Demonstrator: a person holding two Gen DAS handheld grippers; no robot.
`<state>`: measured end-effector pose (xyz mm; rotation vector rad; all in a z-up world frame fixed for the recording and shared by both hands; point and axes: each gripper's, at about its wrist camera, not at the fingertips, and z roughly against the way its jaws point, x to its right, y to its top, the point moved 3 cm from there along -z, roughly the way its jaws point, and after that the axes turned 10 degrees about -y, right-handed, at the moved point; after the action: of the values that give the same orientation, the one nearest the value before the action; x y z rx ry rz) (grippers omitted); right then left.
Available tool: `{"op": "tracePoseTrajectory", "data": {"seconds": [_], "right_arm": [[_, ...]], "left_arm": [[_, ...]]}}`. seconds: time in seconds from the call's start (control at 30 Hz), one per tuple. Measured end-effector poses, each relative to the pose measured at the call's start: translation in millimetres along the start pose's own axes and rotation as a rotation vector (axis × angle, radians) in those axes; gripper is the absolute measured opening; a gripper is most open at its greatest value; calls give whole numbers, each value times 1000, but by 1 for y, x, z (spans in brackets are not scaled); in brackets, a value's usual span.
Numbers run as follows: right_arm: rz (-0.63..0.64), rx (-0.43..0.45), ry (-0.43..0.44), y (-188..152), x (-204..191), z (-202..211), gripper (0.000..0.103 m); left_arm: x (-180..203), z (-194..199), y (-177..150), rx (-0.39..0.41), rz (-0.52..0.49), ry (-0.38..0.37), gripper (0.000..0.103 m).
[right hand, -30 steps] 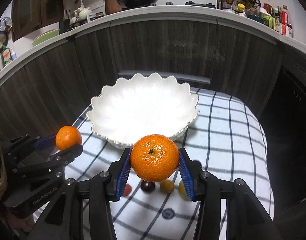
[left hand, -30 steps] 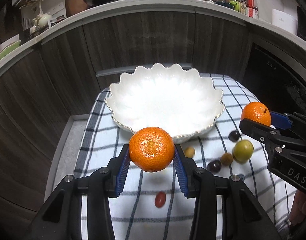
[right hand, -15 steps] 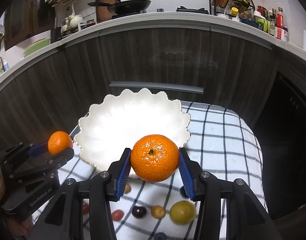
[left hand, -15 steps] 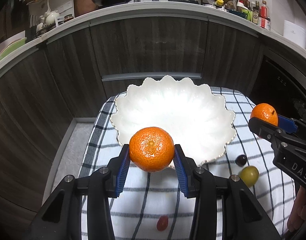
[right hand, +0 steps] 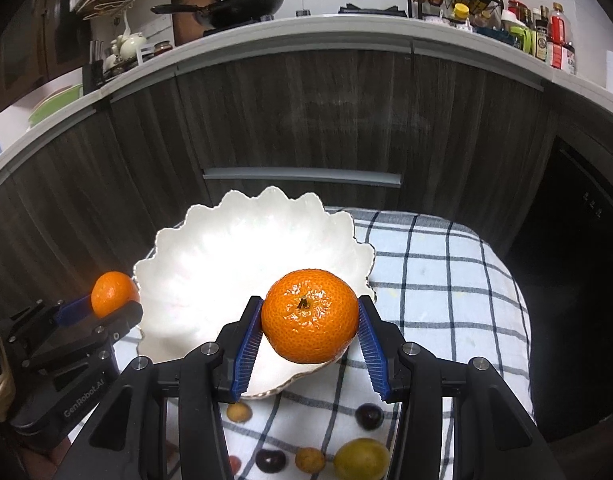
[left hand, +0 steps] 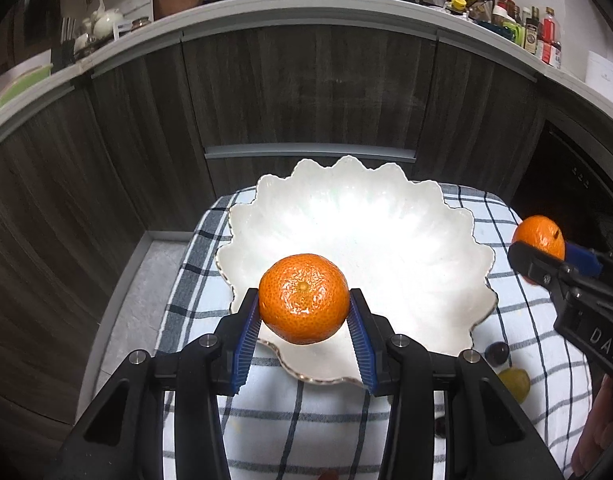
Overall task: Organize fruits
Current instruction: 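Lift and carry the left tool's mandarin over the bowl while the right tool carries its mandarin, then open the left tool to drop its mandarin in the bowl while the right tool releases its own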
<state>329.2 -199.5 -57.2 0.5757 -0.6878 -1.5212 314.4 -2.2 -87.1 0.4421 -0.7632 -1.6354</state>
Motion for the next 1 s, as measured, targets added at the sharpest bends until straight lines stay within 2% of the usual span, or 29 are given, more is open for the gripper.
{"op": "tracePoseTrajectory", "data": {"seconds": [0.43,1.0], "right_arm": [[-15,-108,7,1,-5,-42,48],[-11,-204,-8,2,-14,-72,48]], "left_arm": [[-7,-27,12,-46,5,14,43],[-20,-49,16,-111,17,16,43]]}}
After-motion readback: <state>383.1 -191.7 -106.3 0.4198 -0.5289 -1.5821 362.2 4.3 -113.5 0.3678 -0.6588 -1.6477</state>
